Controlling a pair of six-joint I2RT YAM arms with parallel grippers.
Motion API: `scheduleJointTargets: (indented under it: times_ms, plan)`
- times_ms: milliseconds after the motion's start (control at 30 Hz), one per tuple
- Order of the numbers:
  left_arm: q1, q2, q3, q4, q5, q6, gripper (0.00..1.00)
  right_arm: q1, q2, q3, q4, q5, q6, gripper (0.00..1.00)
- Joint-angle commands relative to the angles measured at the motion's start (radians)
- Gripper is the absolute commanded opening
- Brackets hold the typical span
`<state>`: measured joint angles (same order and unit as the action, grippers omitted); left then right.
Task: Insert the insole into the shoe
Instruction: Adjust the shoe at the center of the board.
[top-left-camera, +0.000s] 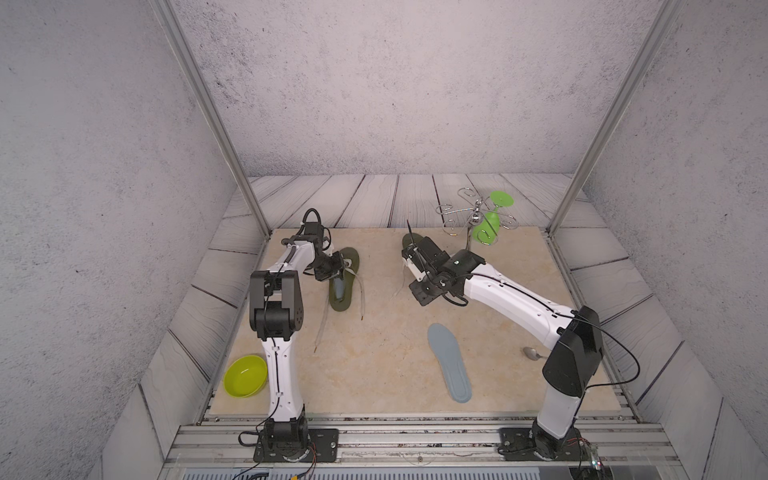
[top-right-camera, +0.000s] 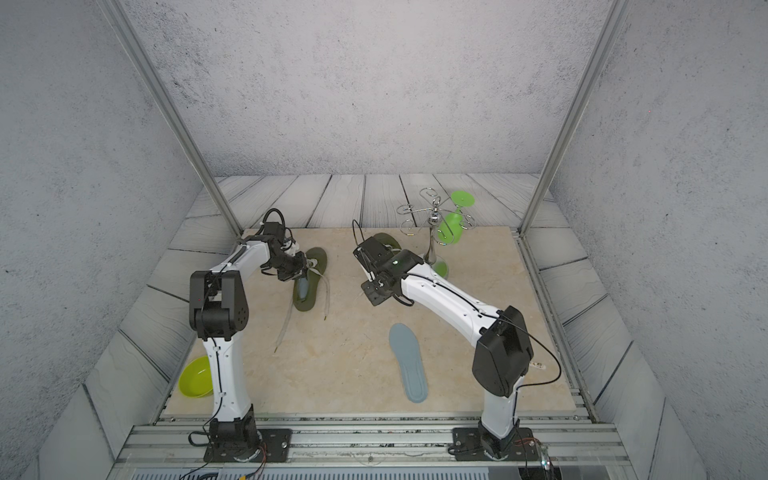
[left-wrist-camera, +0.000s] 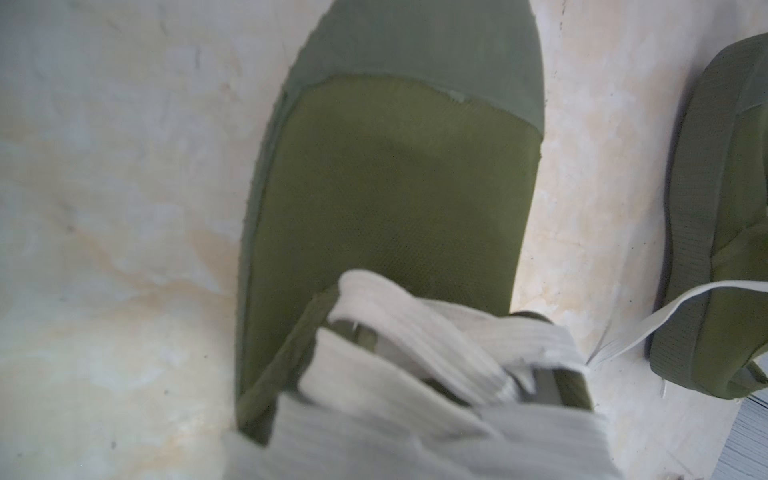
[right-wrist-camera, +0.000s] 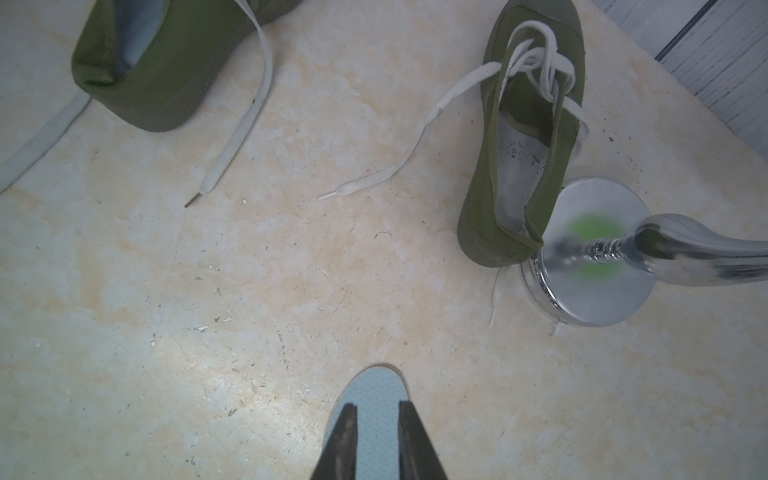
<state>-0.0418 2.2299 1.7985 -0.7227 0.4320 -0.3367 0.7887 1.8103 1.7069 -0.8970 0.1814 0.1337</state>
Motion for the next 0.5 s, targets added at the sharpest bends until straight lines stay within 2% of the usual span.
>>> scheduleJointTargets:
  times_ms: [0, 233, 467]
  plan:
    - [-0.007, -0.002, 0.030, -0.059, -0.027, 0.021, 0.00, -0.004, 0.004, 0.003, -0.006, -0.013, -0.006, 0.21]
    - [-0.022, -0.120, 0.045, -0.074, -0.115, 0.032, 0.00, -0.005, 0.005, 0.013, -0.013, -0.017, 0.001, 0.21]
    - [-0.026, -0.072, 0.064, -0.013, -0.014, -0.036, 0.00, -0.004, 0.006, 0.008, -0.017, -0.009, -0.006, 0.21]
